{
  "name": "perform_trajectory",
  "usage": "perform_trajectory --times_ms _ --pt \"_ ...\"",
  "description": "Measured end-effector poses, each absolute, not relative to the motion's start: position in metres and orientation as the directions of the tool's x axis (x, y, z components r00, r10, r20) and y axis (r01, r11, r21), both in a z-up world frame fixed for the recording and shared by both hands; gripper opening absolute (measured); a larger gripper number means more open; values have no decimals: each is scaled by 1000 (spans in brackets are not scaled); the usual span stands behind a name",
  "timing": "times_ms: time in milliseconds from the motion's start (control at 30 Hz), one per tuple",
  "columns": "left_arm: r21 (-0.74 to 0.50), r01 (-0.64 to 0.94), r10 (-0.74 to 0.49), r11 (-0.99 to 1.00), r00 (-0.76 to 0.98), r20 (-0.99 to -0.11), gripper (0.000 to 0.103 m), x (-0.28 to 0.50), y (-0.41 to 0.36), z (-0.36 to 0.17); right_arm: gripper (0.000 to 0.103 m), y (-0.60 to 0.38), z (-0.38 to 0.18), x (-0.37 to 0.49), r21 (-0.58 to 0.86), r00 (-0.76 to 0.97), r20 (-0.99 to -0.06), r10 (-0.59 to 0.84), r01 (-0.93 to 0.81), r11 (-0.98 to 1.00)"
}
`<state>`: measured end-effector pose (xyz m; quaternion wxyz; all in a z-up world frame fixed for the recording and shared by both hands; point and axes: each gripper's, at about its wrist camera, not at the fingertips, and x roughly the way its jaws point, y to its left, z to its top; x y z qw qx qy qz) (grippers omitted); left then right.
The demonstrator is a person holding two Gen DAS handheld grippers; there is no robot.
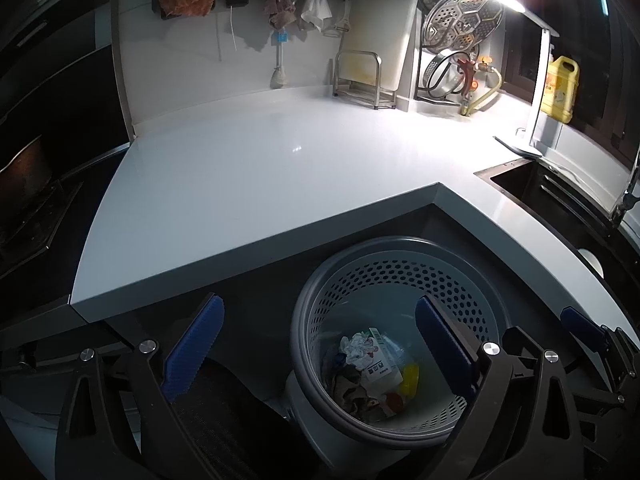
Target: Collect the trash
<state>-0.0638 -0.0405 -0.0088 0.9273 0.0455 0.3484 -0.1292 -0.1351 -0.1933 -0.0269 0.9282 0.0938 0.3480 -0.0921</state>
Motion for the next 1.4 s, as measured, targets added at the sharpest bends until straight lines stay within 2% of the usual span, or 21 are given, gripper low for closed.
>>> perform_trajectory --times_ms 1400 --pt "9 232 -167 973 724 -669 97 -60 -33 -12 82 -195 -15 -130 106 738 -663 -127 261 960"
